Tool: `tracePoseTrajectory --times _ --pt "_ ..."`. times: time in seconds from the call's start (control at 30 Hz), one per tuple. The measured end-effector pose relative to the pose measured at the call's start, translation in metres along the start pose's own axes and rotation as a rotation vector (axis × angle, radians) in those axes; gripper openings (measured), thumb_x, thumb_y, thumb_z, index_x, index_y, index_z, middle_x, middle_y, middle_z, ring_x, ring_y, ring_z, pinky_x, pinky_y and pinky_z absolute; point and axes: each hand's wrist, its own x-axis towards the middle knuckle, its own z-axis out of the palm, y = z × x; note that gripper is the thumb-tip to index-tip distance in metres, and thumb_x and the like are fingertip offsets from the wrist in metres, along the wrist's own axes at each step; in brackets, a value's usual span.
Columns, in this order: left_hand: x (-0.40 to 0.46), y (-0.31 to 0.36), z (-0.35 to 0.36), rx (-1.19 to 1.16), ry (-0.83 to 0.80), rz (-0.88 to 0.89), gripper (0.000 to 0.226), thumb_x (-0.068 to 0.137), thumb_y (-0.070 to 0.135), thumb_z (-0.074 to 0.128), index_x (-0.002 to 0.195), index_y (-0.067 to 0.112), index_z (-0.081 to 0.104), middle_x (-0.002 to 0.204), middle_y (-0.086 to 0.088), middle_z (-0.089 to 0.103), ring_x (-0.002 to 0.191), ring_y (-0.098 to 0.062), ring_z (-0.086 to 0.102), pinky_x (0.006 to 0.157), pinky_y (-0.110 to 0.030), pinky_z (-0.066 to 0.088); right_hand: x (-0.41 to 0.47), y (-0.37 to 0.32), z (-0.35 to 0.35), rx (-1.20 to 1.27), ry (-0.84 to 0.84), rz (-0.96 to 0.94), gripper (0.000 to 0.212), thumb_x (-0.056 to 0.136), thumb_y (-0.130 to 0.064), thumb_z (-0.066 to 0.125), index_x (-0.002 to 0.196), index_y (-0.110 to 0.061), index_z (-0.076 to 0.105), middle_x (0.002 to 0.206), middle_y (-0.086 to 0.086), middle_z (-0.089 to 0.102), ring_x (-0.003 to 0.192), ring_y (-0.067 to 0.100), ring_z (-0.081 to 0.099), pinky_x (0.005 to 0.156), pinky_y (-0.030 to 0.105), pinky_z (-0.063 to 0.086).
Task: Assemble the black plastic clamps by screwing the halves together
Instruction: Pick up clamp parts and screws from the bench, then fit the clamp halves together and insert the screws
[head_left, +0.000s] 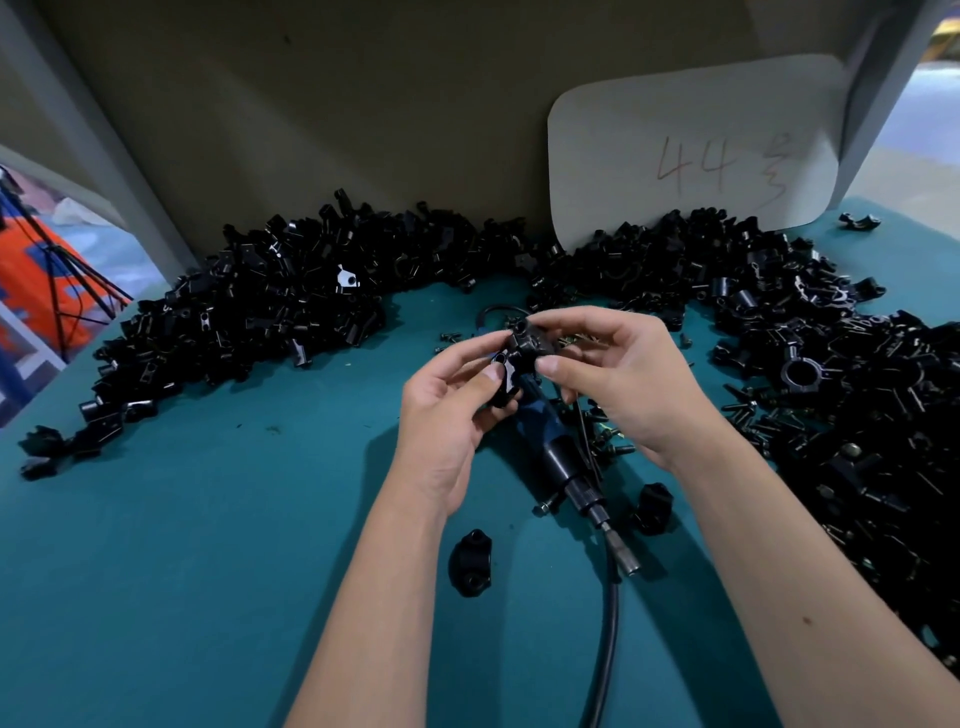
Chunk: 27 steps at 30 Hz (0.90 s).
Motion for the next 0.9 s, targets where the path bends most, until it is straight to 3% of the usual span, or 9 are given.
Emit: tracePoseTrajectory --times 0.13,0.27,0.47,0.63,0.73,0.8,0.9 --pt "-0.001 0.002 -0.002 -0.03 -0.058 0.002 0.029 0.094 0.001 0.064 0.105 0.021 0.081 0.102 -0.005 0.077 0.089 -0.015 0.071 0.078 -0.025 0.058 -0.002 -0.003 -0.002 0.005 -0.049 0.0 0.036 0.086 -0.001 0.08 0.111 -0.027 0.08 0.104 0.004 0.079 0.069 0.009 0.068 0.06 0.024 0.055" --pt "-0.004 0.003 0.004 -0.11 -0.078 -0.006 0.023 0.079 0.008 0.081 0.101 0.015 0.079 0.1 -0.009 0.077 0.082 -0.021 0.075 0.075 -0.026 0.06 -0.002 -0.004 -0.003 0.029 -0.044 0.004 0.033 0.087 -0.005 0.08 0.111 -0.027 0.08 0.103 0.009 0.079 0.08 0.016 0.073 0.059 0.024 0.056" --pt "-0.004 0.0 0.019 -0.124 -0.028 0.005 0.032 0.075 0.013 0.081 0.105 0.009 0.076 0.1 -0.015 0.077 0.084 -0.023 0.075 0.07 -0.028 0.061 -0.004 -0.008 -0.014 0.028 -0.11 -0.012 0.034 0.078 -0.019 0.083 0.112 -0.022 0.081 0.087 0.011 0.074 0.071 0.019 0.068 0.06 0.026 0.056" --pt "-0.005 -0.001 0.02 -0.107 -0.055 -0.011 0.03 0.076 0.016 0.08 0.103 0.004 0.074 0.099 -0.012 0.077 0.083 -0.021 0.075 0.071 -0.027 0.061 -0.003 -0.009 -0.017 -0.01 -0.132 -0.017 0.035 0.078 -0.02 0.084 0.113 -0.02 0.08 0.1 0.021 0.076 0.076 0.028 0.065 0.062 0.027 0.056" --pt "-0.005 -0.001 0.019 -0.094 -0.065 -0.011 0.028 0.077 0.016 0.079 0.101 0.004 0.074 0.099 -0.014 0.077 0.085 -0.023 0.075 0.072 -0.029 0.061 -0.004 -0.012 -0.02 -0.054 -0.137 0.008 0.039 0.077 -0.024 0.085 0.116 -0.022 0.079 0.1 0.013 0.078 0.079 0.023 0.07 0.063 0.027 0.057" --pt "-0.004 -0.002 0.018 -0.088 -0.052 -0.005 0.026 0.077 0.016 0.079 0.1 0.004 0.075 0.1 -0.016 0.076 0.085 -0.023 0.075 0.074 -0.029 0.061 -0.004 -0.015 -0.025 -0.173 -0.092 0.047 0.037 0.081 -0.03 0.085 0.117 -0.025 0.077 0.095 0.006 0.077 0.078 0.019 0.073 0.062 0.028 0.058" --pt "-0.003 -0.005 0.017 -0.081 0.048 -0.007 0.034 0.075 0.016 0.08 0.105 0.001 0.073 0.1 -0.016 0.075 0.076 -0.023 0.074 0.073 -0.028 0.062 -0.003 -0.017 -0.041 -0.7 -0.088 0.059 0.014 0.084 -0.031 0.085 0.097 -0.034 0.079 0.084 -0.009 0.074 0.073 0.004 0.067 0.067 0.021 0.052"
